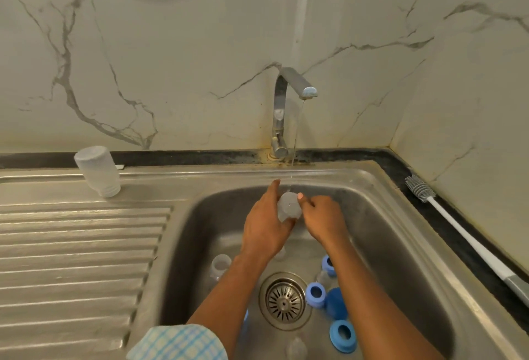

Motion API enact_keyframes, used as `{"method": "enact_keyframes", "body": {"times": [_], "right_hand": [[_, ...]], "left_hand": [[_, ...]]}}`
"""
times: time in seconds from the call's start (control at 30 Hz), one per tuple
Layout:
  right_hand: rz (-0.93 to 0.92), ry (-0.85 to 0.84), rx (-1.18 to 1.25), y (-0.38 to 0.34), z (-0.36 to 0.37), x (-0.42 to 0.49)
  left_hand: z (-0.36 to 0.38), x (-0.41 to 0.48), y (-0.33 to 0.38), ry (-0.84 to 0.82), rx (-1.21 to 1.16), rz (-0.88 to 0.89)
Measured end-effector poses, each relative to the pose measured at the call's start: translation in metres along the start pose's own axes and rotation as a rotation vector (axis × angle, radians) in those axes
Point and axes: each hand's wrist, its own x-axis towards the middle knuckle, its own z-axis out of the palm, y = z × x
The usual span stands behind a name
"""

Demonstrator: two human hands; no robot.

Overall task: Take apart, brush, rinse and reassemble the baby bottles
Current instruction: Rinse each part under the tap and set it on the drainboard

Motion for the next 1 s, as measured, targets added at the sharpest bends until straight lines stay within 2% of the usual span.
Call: {"method": "enact_keyframes", "body": {"times": [0.17, 0.23, 0.37, 0.43, 0.5, 0.57, 0.63, 0.7, 0.83, 1.0], "right_hand": [[0.032, 0.064, -0.123, -0.012, 0.003, 0.001], [0.001, -0.019, -0.114, -0.016, 0.005, 0.001], [-0.018, -0.241, 0.072, -0.012, -0.003, 0.007], [-0.027, -0.158, 0.074, -0.009, -0.007, 0.009], [-0.04, 0.007, -0.02, -0.009, -0.007, 0.008], [-0.036, 0.105, -0.104, -0.012, -0.006, 0.003], [-0.017, 0.088, -0.2, -0.017, -0.004, -0.002], [-0.025, 0.001, -0.217, -0.018, -0.002, -0.001], [-0.098, -0.155, 0.004, -0.014, -0.009, 0.006], [-0.224, 0.004, -0.054, -0.012, -0.01, 0.004]], "left_hand": [[0.002, -0.002, -0.002, 0.058, 0.0, 0.03], [0.001, -0.001, -0.004, 0.078, -0.019, 0.014], [-0.003, -0.001, -0.009, 0.104, -0.017, -0.005], [-0.002, -0.002, -0.007, 0.087, -0.03, 0.003], [0.001, -0.003, -0.003, 0.065, -0.041, 0.025], [0.003, -0.003, 0.0, 0.05, -0.066, 0.032], [0.003, -0.003, 0.0, 0.047, -0.074, 0.024], [0.001, -0.004, -0.001, 0.061, -0.071, 0.016], [-0.002, -0.003, -0.003, 0.089, -0.059, 0.025], [0.001, -0.003, -0.002, 0.052, -0.113, 0.027]]}}
